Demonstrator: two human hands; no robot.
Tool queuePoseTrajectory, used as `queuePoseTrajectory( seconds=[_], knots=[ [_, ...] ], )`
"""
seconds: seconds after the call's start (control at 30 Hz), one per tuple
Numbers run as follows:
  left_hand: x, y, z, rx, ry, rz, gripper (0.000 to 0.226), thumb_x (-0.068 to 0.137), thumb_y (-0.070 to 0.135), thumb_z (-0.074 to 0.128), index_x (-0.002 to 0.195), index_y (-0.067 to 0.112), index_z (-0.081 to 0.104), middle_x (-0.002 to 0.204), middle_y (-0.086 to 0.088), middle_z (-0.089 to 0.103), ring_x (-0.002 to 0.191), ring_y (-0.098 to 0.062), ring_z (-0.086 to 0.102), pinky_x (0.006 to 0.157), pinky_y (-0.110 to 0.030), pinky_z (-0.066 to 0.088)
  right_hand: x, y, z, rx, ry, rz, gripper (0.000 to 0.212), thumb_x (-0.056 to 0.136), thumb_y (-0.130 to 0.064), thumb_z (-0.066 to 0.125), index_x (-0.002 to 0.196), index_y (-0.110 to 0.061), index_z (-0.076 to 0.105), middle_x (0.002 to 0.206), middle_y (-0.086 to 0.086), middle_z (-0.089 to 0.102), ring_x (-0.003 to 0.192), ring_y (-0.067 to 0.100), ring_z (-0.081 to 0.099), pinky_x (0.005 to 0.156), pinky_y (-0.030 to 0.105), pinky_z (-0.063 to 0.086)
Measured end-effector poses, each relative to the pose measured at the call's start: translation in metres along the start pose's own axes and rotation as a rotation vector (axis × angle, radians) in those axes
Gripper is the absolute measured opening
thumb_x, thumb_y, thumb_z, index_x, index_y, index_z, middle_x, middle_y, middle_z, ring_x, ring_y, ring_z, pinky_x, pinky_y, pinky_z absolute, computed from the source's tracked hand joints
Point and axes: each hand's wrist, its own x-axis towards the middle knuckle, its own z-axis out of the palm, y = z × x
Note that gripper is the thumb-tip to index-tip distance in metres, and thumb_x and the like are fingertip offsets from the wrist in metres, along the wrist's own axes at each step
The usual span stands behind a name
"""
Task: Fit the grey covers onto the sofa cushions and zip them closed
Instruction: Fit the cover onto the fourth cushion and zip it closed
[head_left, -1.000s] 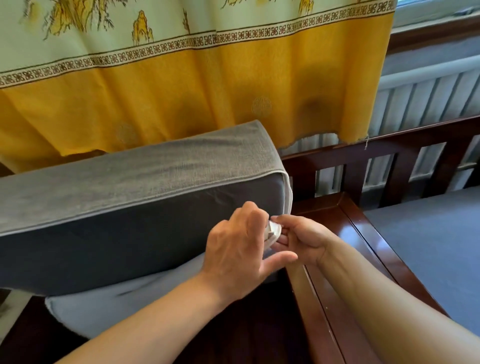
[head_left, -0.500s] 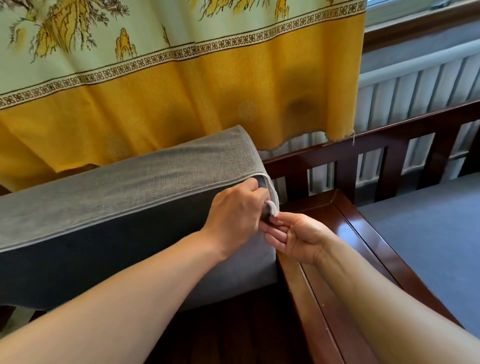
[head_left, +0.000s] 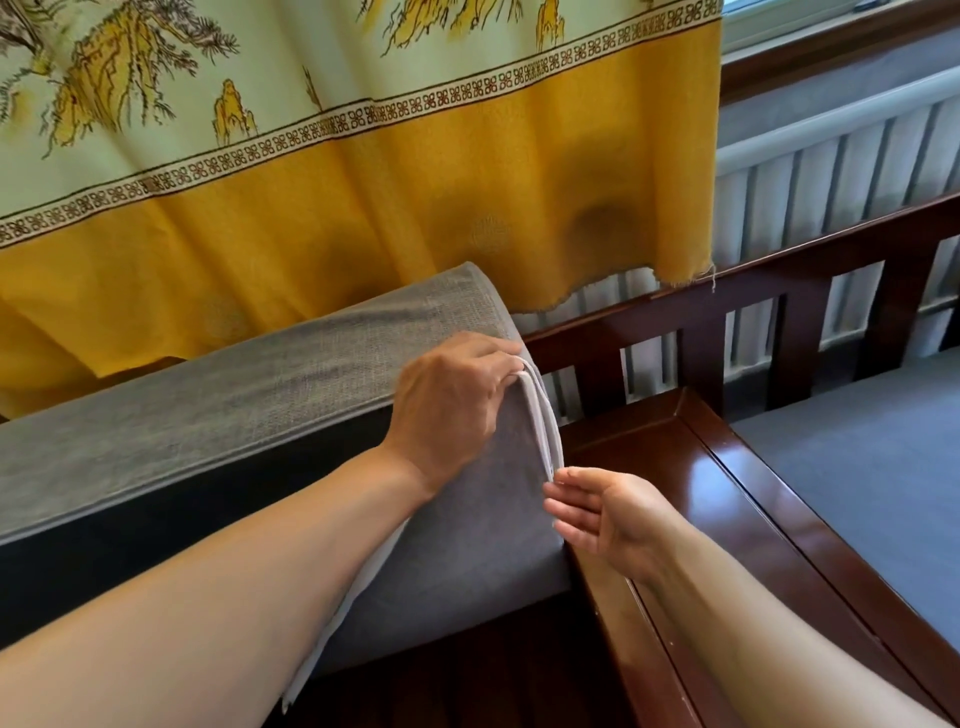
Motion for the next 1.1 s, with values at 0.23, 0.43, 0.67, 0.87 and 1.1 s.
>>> queuePoseTrajectory(
  seconds=[0.23,0.43,0.67,0.87,1.1],
  knots=[
    [0.004,-0.005,0.013,-0.106,0.134,-0.080,0.007,0.079,0.010,0.066,0.079,0.007,0.073,0.081,-0.005,0.070,0.077,-0.020,0.065,0.065,-0.038,0.055,0.030,0.019,-0.008,-0.039,0.137,-0.045,0.020,0.095,-0.005,0.043,0.087,-0.009,0.061,0.085,0.009,0.063,0.073,0.019,0.058,0.063,0.030,0.047],
    [0.000,-0.004,0.023,-0.098,0.216,-0.111,0.005,0.079,0.010,0.066,0.077,0.007,0.070,0.079,-0.004,0.067,0.074,-0.018,0.063,0.063,-0.035,0.053,0.057,0.037,-0.026,-0.060,0.214,-0.038,0.030,0.099,-0.001,0.031,0.084,-0.009,0.055,0.081,0.010,0.058,0.074,0.023,0.053,0.064,0.031,0.045],
    [-0.001,-0.005,0.029,-0.094,0.242,-0.108,0.001,0.080,0.011,0.068,0.079,0.010,0.068,0.079,-0.004,0.065,0.073,-0.017,0.061,0.063,-0.035,0.052,0.091,0.048,-0.028,-0.132,0.288,-0.039,0.024,0.097,-0.002,0.040,0.087,-0.010,0.060,0.098,0.012,0.063,0.068,0.018,0.057,0.057,0.029,0.050],
    [-0.003,-0.006,0.031,-0.112,0.260,-0.119,0.003,0.081,0.015,0.067,0.080,0.012,0.068,0.080,-0.002,0.065,0.073,-0.016,0.061,0.062,-0.037,0.052,0.106,0.052,-0.025,-0.140,0.299,-0.042,0.008,0.089,-0.004,0.057,0.089,-0.008,0.064,0.094,0.012,0.063,0.073,0.020,0.058,0.056,0.028,0.048],
    [-0.004,-0.007,0.033,-0.096,0.270,-0.116,0.005,0.081,0.017,0.066,0.080,0.013,0.067,0.079,0.000,0.063,0.072,-0.014,0.059,0.059,-0.033,0.050,0.119,0.048,-0.020,-0.034,0.261,0.064,0.026,0.083,-0.022,0.067,0.100,-0.003,0.062,0.091,0.011,0.061,0.074,0.024,0.060,0.058,0.032,0.049]
  ],
)
